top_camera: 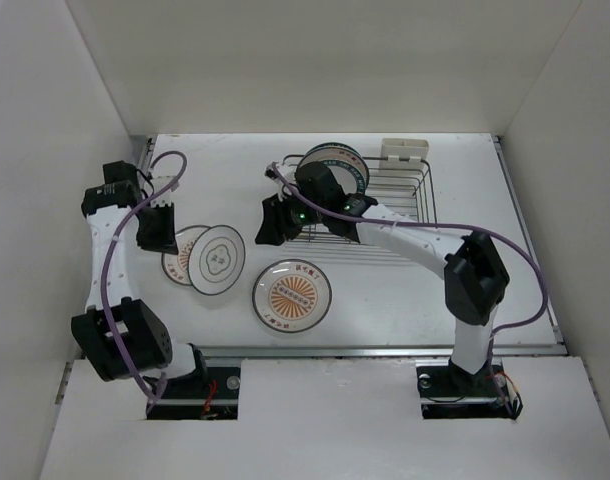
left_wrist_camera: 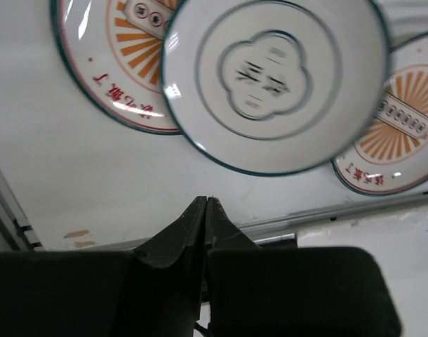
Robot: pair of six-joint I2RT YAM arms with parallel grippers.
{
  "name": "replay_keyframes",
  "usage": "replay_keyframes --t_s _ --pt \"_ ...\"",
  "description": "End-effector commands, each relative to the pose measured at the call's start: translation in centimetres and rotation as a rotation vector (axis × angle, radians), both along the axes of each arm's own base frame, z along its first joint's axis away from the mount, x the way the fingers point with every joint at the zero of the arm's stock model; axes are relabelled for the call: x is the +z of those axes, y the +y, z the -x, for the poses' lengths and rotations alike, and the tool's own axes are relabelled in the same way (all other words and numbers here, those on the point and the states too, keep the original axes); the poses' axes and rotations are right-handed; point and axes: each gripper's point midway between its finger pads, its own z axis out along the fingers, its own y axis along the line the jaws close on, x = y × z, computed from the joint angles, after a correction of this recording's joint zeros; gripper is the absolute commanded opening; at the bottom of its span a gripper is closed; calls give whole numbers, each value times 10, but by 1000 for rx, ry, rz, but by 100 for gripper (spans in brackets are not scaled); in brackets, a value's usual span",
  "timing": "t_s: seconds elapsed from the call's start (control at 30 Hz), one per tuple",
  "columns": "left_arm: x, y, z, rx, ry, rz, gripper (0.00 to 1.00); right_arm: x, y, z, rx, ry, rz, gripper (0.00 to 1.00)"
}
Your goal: Unload the plates from the dish rack
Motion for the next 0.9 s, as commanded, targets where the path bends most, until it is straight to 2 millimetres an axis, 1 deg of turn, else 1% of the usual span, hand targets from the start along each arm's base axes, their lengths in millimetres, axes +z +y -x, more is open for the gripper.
replay_keyframes --t_s 0.0,0.03,0.07,0.1,0.13,0.17,0.2,0.23,0.27,0.3,0.33,0.37,0.4,0.43,0.47,0.5,0.53,0.57,0.6,0.63,0.67,0.7,0.73,0.77,0.83,0.87 --pt "5 23 -14 88 -31 -64 0 39 -6 -5 -44 -76 -34 52" --pt "2 24 -18 96 -29 -61 0 47 -7 -3 -44 -86 -45 52" --pt "-4 29 -21 120 -2 -63 0 41 -8 -2 -44 -78 -36 52" --pt "-5 32 -23 129 1 -53 0 43 -12 -2 -53 -82 -34 52" --pt "-5 31 -26 125 1 -41 0 51 -12 -1 -54 -97 -51 52" --pt "-2 31 -28 139 -6 -38 0 46 -13 0 -54 -89 -42 52" --pt "-2 28 -32 124 -11 -20 0 46 -13 1 -45 -86 -45 55" --pt "-5 26 -30 120 13 -3 0 46 -13 1 -45 -86 -45 55" --pt "-5 26 -31 120 22 -1 0 44 -14 2 -45 -78 -36 55" --pt "-6 32 -32 130 31 -30 0 44 -14 2 -45 -78 -36 56" --pt "-15 34 -31 121 72 -36 14 39 -15 2 -53 -75 -26 56" --pt "-17 35 -30 99 92 -37 20 39 -15 2 -53 -75 -26 56" --pt "-15 26 -31 53 94 18 27 35 -16 3 -53 -69 -18 56" --pt "-19 17 -28 10 129 69 36 35 -16 3 -53 -68 -18 56" --pt "-19 8 -16 -51 169 119 54 30 -16 2 -53 -63 -11 56" --pt "-18 0 -14 -79 173 144 61 28 -16 3 -53 -57 -4 57" --pt "-24 -2 -12 -94 202 125 66 28 -17 1 -61 -60 -1 57" --pt "-29 -8 -16 -137 198 88 69 23 -16 6 -51 -53 7 57" --pt "-37 -9 -18 -154 211 63 70 17 -17 8 -51 -44 18 57" --pt "-43 -9 -19 -142 229 40 70 19 -16 6 -63 -45 12 58" --pt "-53 -12 -20 -154 266 48 70 13 -18 7 -63 -37 21 59" --pt "-57 -17 -23 -168 278 58 70 11 -21 7 -72 -37 29 59" --pt "-57 -16 -31 -153 279 61 70 11 -23 9 -72 -37 29 59" --pt "-68 -14 -37 -127 313 63 70 2 -26 10 -80 -27 48 59" --pt "-76 -14 -44 -115 337 70 70 4 -29 13 -80 -32 43 59" --pt "-77 -12 -51 -115 334 69 70 7 -31 12 -88 -43 36 59"
